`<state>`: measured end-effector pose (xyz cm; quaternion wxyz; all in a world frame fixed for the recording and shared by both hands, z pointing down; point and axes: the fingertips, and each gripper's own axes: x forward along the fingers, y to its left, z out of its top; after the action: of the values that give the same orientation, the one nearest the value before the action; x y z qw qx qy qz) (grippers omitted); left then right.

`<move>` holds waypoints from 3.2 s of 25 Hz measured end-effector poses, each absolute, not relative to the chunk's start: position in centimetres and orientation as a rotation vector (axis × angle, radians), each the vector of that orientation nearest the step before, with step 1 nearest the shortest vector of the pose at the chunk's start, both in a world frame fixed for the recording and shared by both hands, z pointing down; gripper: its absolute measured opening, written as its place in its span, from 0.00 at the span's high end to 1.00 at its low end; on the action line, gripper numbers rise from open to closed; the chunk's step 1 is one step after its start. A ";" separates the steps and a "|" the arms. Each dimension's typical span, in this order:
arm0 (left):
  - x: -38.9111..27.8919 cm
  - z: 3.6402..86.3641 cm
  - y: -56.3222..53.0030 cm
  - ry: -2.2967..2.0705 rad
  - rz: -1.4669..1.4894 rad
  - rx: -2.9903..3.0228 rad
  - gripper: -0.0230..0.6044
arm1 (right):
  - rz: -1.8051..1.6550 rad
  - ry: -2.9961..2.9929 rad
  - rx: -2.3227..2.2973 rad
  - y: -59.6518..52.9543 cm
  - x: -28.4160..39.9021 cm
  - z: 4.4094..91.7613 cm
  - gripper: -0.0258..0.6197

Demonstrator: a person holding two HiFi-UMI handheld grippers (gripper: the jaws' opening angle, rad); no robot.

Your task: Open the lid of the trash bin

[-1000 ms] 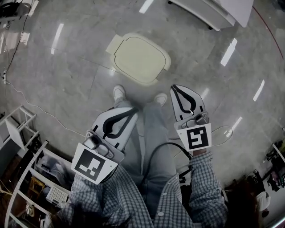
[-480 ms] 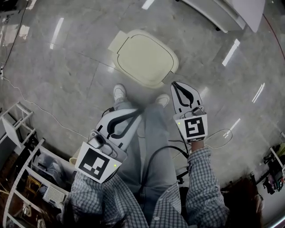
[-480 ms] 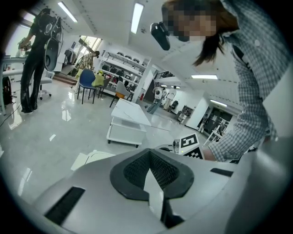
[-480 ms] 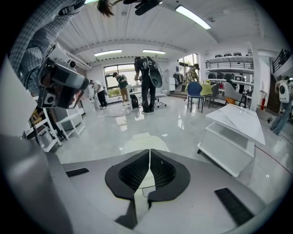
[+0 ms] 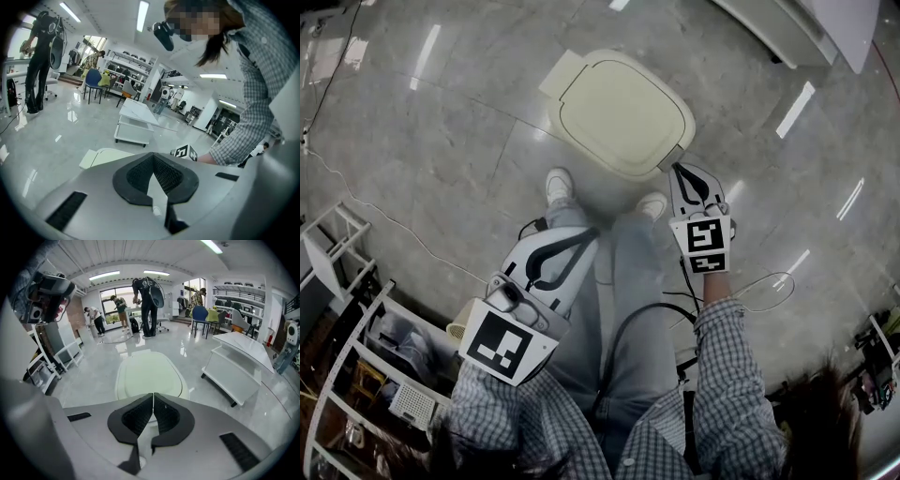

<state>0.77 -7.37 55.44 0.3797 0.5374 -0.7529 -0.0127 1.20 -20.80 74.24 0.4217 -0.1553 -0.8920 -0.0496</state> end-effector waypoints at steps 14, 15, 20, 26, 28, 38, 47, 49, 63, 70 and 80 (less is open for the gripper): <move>1.2 57.0 -6.4 -1.889 -0.032 1.371 0.96 | -0.098 -2.069 -0.296 -21.4 2.4 80.3 0.93; 1.2 57.1 -6.4 -1.888 -0.038 1.365 0.96 | -0.093 -2.064 -0.287 -21.4 2.4 80.5 0.93; 1.0 56.9 -6.2 -1.886 -0.038 1.358 0.96 | -0.097 -2.032 -0.299 -21.4 2.6 80.7 0.93; 0.9 56.5 -6.7 -1.886 -0.024 1.380 0.96 | -0.111 -2.026 -0.315 -21.5 2.6 80.5 0.93; 1.0 56.4 -6.7 -1.884 -0.020 1.383 0.96 | -0.113 -2.026 -0.310 -21.5 2.6 80.5 0.93; 1.2 56.2 -6.8 -1.888 -0.029 1.372 0.96 | -0.083 -2.025 -0.304 -21.5 2.5 80.1 0.93; 0.3 54.1 -6.4 -1.938 -0.055 1.369 0.96 | -0.063 -2.131 -0.261 -21.7 0.7 75.6 0.93; -0.1 53.3 -6.7 -1.954 -0.071 1.380 0.96 | -0.050 -2.169 -0.240 -21.9 0.2 74.1 0.93; -2.5 43.6 -7.6 -2.041 -0.021 1.495 0.96 | -0.064 -2.338 -0.191 -21.9 -0.4 61.3 0.93; -3.6 38.4 -6.8 -2.102 -0.034 1.495 0.96 | -0.073 -2.473 -0.140 -22.1 -1.9 53.7 0.93; -5.3 30.1 -5.1 -2.246 -0.035 1.520 0.96 | -0.095 -2.602 -0.113 -21.5 -2.2 42.7 0.93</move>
<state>-5.30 -5.07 30.13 0.2130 0.5475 -0.8092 -0.0127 -2.20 -21.46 42.69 0.2644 -0.0418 -0.9629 -0.0351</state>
